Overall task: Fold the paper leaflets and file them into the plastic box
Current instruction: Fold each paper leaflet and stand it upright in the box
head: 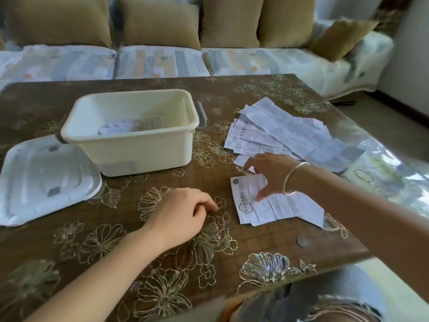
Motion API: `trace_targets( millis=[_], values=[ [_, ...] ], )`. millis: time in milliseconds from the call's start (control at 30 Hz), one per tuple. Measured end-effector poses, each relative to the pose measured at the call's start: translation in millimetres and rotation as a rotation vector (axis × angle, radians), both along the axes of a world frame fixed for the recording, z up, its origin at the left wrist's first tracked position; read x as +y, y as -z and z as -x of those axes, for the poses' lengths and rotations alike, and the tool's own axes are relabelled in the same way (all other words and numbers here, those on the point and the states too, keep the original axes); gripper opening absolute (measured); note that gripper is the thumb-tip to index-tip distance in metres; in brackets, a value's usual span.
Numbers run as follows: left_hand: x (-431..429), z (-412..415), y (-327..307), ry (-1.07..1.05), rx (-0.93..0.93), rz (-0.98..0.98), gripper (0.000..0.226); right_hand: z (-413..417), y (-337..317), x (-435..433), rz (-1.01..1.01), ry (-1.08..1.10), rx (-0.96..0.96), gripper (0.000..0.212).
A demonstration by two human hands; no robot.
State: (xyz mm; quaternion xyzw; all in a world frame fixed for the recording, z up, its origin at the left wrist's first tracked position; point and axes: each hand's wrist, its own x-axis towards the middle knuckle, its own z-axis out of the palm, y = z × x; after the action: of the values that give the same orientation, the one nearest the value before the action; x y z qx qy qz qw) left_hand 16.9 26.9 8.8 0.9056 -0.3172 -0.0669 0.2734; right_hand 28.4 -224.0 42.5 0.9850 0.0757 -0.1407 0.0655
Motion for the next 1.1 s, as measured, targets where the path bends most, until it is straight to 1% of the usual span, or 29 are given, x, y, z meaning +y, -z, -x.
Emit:
trace_targets(
  millis=[33, 100, 167, 200, 233, 267, 300, 333, 400, 433, 467, 567, 600, 667, 767, 833, 900, 967, 1033, 1100],
  values=[
    [2.8, 2.2, 2.4, -0.015, 0.009, 0.016, 0.035, 1.3, -0.6, 2.1, 0.007, 0.009, 0.007, 0.079],
    [8.9, 6.0, 7.3, -0.056, 0.027, 0.063, 0.034, 4.3, 0.0, 5.2, 0.017, 0.029, -0.003, 0.063],
    [15.6, 9.9, 11.4, -0.114, 0.042, 0.122, 0.033, 8.4, -0.4, 9.1, -0.010, 0.033, -0.064, 0.035],
    [19.5, 12.0, 12.7, -0.146, 0.046, 0.163, 0.032, 10.3, -2.1, 12.1, -0.056, 0.037, -0.119, 0.023],
    [22.6, 14.0, 13.1, -0.179, 0.044, 0.210, 0.030, 13.2, -5.0, 16.1, -0.123, 0.053, -0.169, 0.023],
    [27.8, 16.1, 13.0, -0.213, 0.040, 0.267, 0.029, 15.8, -7.3, 23.3, -0.223, 0.071, -0.224, 0.029],
    [31.8, 18.0, 12.0, -0.240, 0.043, 0.330, 0.031, 18.2, -9.3, 30.4, -0.335, 0.090, -0.276, 0.030],
    [38.1, 19.4, 11.6, -0.263, 0.053, 0.392, 0.038, 19.7, -10.4, 41.5, -0.442, 0.091, -0.331, 0.028],
    [50.0, 20.4, 10.1, -0.299, 0.080, 0.474, 0.052, 20.1, -10.8, 64.8, -0.554, 0.058, -0.396, 0.025],
    [54.9, 20.0, 9.8, -0.317, 0.090, 0.488, 0.056, 18.4, -9.1, 74.6, -0.550, 0.046, -0.414, 0.022],
    [62.2, 20.0, 11.1, -0.339, 0.097, 0.489, 0.058, 15.0, -6.5, 85.8, -0.501, 0.039, -0.427, 0.022],
    [79.8, 19.8, 18.4, -0.408, 0.092, 0.459, 0.055, 0.9, 7.3, 102.0, -0.329, 0.080, -0.500, 0.017],
    [86.8, 20.2, 21.2, -0.432, 0.087, 0.452, 0.053, -3.9, 11.9, 106.9, -0.325, 0.107, -0.517, 0.017],
    [97.1, 22.0, 25.6, -0.468, 0.095, 0.463, 0.049, -11.1, 17.3, 113.4, -0.393, 0.146, -0.546, 0.017],
    [111.7, 23.7, 25.3, -0.533, 0.105, 0.522, 0.048, -12.0, 10.5, 131.8, -0.628, 0.175, -0.577, 0.014],
    [120.0, 22.8, 19.9, -0.586, 0.095, 0.586, 0.053, -4.1, 3.4, 147.6, -0.849, 0.157, -0.594, 0.013],
    [127.6, 22.3, 12.7, -0.608, 0.076, 0.665, 0.062, 7.4, 0.5, 166.1, -1.078, 0.116, -0.601, 0.018],
    [132.4, 24.3, 6.4, -0.610, 0.082, 0.748, 0.065, 20.3, 4.8, 180.9, -1.252, 0.086, -0.598, 0.014],
    [138.3, 29.6, 4.9, -0.592, 0.053, 0.764, 0.053, 32.1, 15.9, 190.9, -1.327, 0.057, -0.606, 0.013],
    [144.1, 36.0, 8.0, -0.556, -0.022, 0.735, 0.030, 43.4, 30.7, 193.6, -1.350, 0.023, -0.556, 0.006]
  ],
)
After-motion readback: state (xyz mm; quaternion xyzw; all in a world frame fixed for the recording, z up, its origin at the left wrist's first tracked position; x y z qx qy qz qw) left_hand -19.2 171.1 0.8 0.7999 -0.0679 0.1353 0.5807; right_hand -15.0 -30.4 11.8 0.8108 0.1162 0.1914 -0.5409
